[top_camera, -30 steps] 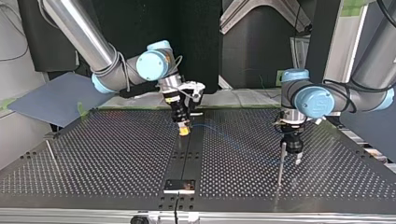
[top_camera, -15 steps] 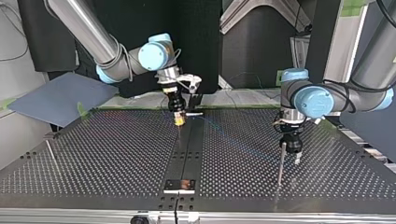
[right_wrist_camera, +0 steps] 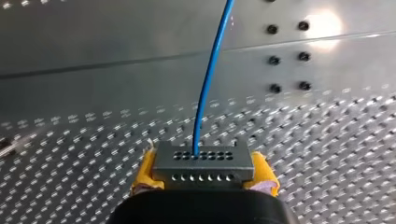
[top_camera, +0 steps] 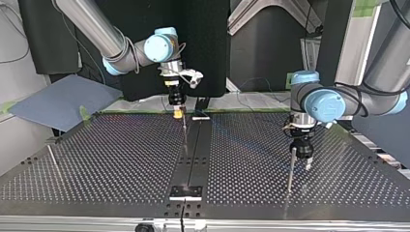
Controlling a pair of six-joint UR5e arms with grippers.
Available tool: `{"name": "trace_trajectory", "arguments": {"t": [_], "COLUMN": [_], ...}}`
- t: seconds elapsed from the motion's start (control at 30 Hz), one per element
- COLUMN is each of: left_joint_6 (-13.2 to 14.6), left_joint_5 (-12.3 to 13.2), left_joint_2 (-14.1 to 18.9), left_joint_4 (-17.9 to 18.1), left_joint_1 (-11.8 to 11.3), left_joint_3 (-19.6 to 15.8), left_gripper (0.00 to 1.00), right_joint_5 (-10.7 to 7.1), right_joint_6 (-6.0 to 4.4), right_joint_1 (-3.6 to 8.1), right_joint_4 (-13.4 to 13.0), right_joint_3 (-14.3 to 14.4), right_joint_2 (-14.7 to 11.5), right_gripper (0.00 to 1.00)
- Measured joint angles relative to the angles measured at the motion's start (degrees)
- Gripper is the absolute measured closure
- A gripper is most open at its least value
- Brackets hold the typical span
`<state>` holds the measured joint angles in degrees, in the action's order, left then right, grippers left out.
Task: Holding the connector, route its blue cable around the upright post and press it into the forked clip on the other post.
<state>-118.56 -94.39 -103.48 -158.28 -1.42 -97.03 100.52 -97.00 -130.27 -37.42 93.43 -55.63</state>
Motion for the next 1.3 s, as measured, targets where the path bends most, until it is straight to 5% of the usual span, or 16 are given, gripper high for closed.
{"name": "trace_trajectory", "arguments": {"t": [0.53, 0.87, 1.3], "left_joint_6": [0.07, 0.08, 0.08], "left_joint_5": [-0.04, -0.07, -0.12], "left_joint_2": [0.0, 0.0, 0.0], "left_joint_4": [-0.72, -0.72, -0.72], "left_joint_1": [0.46, 0.51, 0.71], "left_joint_3": [0.01, 0.01, 0.01], "left_gripper": [0.0, 0.0, 0.0], "right_joint_5": [3.79, 5.54, 7.97], "right_joint_6": [2.37, 2.78, 1.96], "right_joint_1": [-0.81, -0.94, 1.77], "right_joint_4": [-8.75, -11.29, -16.92], "right_joint_3": [8.88, 14.15, 15.77], "right_joint_2": [6.28, 8.18, 14.49], "right_gripper": [1.0, 1.0, 1.0]}}
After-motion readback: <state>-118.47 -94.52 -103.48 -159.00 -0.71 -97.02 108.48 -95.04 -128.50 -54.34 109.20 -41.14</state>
